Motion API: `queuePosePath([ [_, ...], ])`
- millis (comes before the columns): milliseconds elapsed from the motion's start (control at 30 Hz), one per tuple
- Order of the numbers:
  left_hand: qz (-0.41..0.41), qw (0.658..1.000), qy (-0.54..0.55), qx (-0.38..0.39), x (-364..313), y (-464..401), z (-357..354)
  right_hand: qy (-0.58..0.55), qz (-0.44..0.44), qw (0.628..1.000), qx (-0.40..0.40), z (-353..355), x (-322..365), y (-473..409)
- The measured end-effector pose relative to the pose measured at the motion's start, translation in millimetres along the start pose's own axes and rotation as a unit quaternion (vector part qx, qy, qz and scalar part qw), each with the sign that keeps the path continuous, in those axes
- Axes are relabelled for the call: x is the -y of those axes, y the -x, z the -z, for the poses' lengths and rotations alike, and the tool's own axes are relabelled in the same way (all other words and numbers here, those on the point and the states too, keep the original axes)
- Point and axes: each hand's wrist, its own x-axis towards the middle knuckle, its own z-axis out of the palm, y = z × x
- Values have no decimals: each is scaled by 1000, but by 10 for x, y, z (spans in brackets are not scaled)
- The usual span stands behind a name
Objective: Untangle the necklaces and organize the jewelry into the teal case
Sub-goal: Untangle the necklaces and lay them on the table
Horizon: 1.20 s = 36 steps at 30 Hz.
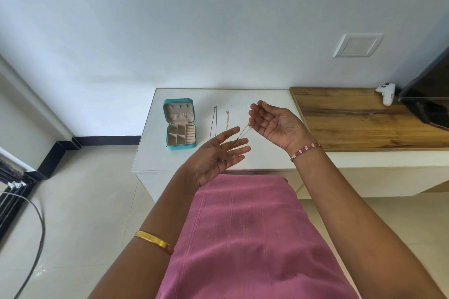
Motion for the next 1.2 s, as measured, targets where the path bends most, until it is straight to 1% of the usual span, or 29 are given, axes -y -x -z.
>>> queuePosePath([
  [67, -5, 999, -27, -32, 28, -30, 61, -5, 7, 1000, -3, 13, 36, -22],
  [233, 11, 980, -159, -116, 93, -84, 168, -6, 15, 1000, -17, 30, 110, -80],
  [433, 7, 967, -194, -163, 109, -170, 286, 15, 13, 999, -33, 62, 116, -209],
  [600, 4, 969, -170, -178, 114, -245, 348, 28, 23, 998, -49, 76, 180, -371],
  [733, 13, 973, -151, -172, 159, -294, 401, 29, 43, 996, -77, 132, 202, -524],
  [900, 15, 980, -127, -153, 193, -391, 454, 37, 91, 989, -113, 220, 135, -736],
  [1067, 10, 990, -53, -133, 196, -520, 538, 40, 117, 982, -140, 297, 127, -936],
  [1200, 1, 988, -19, -153, 192, -632, 623, 37, 116, 981, -149, 384, 118, -1106],
])
